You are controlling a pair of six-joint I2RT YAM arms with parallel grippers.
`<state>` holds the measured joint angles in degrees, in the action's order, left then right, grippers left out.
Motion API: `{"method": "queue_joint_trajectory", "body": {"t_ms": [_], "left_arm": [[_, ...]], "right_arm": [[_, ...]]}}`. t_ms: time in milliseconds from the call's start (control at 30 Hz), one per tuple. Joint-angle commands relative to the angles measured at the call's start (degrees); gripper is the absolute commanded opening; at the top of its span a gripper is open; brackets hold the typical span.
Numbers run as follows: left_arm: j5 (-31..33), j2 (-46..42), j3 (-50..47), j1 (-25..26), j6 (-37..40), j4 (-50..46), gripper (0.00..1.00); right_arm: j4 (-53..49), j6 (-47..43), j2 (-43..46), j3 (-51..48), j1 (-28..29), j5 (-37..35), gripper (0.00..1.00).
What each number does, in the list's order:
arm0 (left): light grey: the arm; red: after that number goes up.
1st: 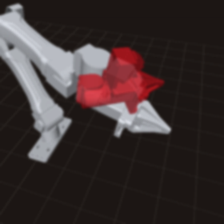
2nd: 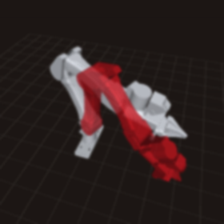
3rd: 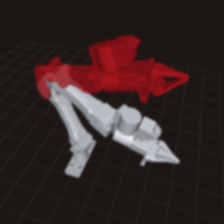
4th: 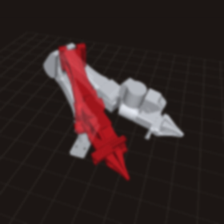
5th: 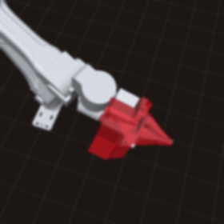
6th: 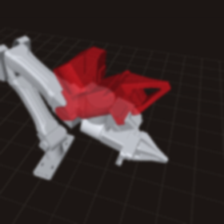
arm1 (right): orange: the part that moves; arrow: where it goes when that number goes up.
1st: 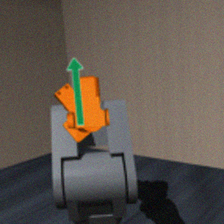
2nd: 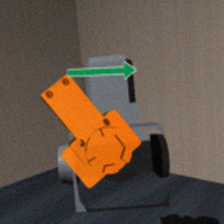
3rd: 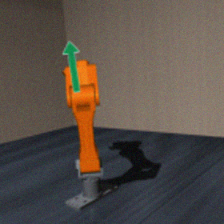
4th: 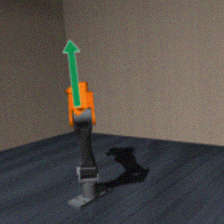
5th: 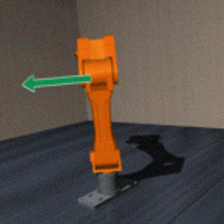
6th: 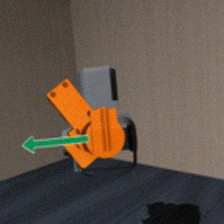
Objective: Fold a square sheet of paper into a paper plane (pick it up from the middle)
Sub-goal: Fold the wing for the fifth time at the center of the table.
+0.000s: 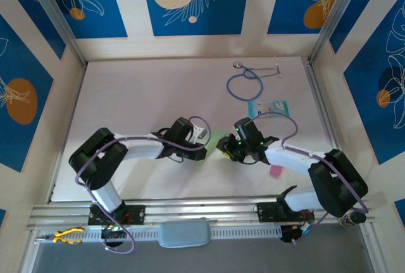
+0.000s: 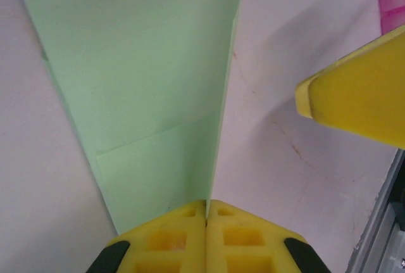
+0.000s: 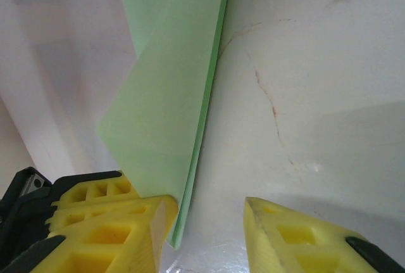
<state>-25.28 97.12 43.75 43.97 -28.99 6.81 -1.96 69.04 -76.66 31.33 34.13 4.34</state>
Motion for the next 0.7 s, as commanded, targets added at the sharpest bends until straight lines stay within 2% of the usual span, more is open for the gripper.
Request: {"method": "queue_joint_trajectory", "body": {"t_ms": [0, 233, 667], "left_arm": [[-0.07, 0.17, -2.74, -0.55, -4.43, 4.9, 0.05], [1.11, 0.28, -6.05, -0.54, -7.77, 9.63, 0.05], [-4.37, 0.86, -8.14, -3.11, -13.9, 18.41, 0.05]], "right_arm": [[1.34, -0.66, -1.13, 0.51, 0.05, 1.76, 0.37], [2.04, -0.49, -3.96, 1.42, 0.23, 1.99, 0.35], [4.78, -0.76, -8.16, 2.86, 0.52, 2.85, 0.31]]}}
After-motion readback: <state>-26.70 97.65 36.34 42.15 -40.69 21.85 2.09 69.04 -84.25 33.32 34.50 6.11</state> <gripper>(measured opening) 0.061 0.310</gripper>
